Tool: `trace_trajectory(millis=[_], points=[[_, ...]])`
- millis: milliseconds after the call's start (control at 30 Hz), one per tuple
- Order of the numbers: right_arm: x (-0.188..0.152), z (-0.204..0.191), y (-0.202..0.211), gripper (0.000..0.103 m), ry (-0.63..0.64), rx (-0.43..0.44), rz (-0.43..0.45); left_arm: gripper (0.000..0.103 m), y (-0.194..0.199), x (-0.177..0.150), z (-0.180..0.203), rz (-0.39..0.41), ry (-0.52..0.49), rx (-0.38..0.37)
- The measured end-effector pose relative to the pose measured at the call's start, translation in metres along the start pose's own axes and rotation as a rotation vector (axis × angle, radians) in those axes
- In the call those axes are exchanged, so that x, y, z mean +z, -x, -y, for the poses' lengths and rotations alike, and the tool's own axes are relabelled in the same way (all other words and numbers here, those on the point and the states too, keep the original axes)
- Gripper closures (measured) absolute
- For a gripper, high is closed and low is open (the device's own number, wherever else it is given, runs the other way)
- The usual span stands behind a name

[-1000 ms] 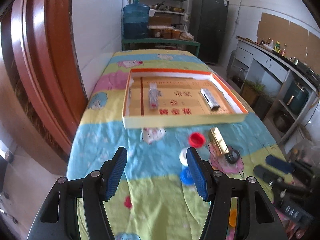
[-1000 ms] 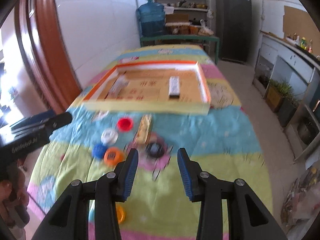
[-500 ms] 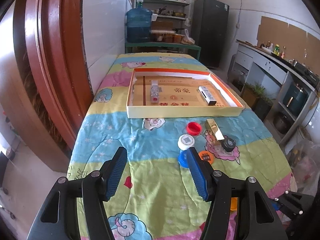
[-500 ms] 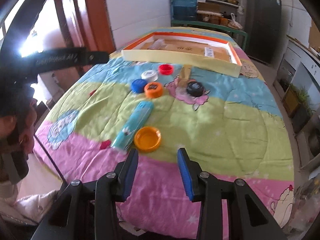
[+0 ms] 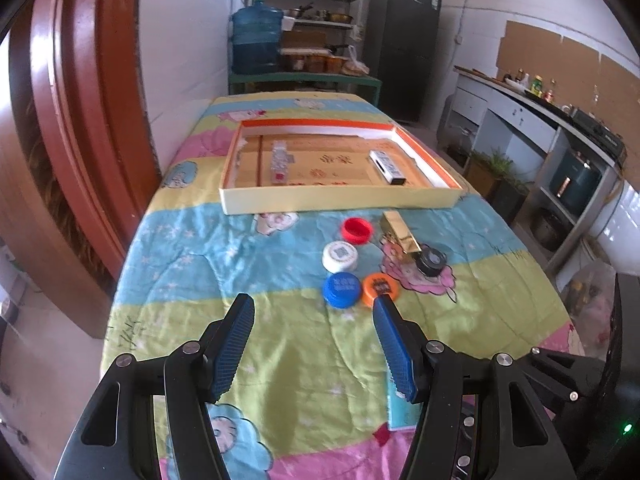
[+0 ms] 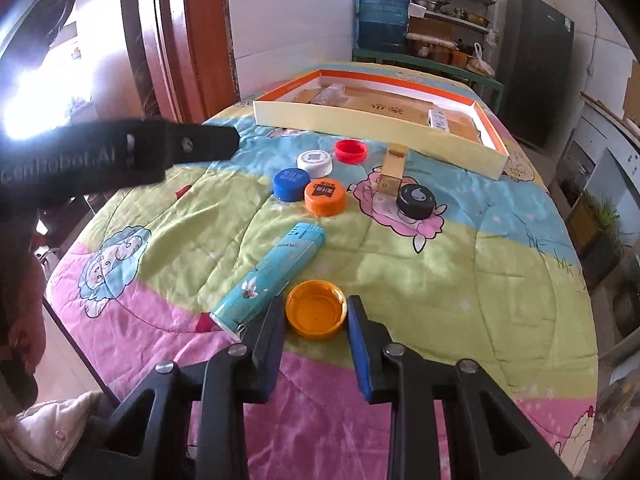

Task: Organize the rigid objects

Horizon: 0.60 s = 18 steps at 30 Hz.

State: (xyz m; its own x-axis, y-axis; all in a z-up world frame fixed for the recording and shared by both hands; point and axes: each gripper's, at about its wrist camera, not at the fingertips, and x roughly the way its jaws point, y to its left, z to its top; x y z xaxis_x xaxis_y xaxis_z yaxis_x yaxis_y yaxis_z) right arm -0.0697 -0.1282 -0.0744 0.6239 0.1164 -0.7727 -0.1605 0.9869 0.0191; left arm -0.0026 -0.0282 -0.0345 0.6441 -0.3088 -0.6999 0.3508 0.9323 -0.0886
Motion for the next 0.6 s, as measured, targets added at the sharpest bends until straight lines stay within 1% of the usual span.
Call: trace_trajectory(millis=[133, 200, 300, 433, 600], points=[[-0.002, 0.015, 0.012, 0.073, -0.061, -0.006, 0.024, 0.039, -0.004, -0.006, 0.014, -0.024, -0.035, -0.050], [-0.002, 0.028, 0.022, 0.073, -0.102, -0.031, 0.051, 0.039, -0.008, -0.011, 0.026, -0.048, -0.071, -0.069], [-0.003, 0.041, 0.030, 0.073, -0.134, -0.069, 0.070, 0.039, -0.018, -0.019, 0.039, -0.095, -0.109, -0.081], [-0.004, 0.053, 0.033, 0.073, -0.164, -0.094, 0.076, 0.039, -0.025, -0.025, 0.045, -0.117, -0.120, -0.082], [-0.006, 0.054, 0.030, 0.073, -0.171, -0.090, 0.068, 0.039, -0.038, -0.031, 0.042, -0.153, -0.102, -0.067]])
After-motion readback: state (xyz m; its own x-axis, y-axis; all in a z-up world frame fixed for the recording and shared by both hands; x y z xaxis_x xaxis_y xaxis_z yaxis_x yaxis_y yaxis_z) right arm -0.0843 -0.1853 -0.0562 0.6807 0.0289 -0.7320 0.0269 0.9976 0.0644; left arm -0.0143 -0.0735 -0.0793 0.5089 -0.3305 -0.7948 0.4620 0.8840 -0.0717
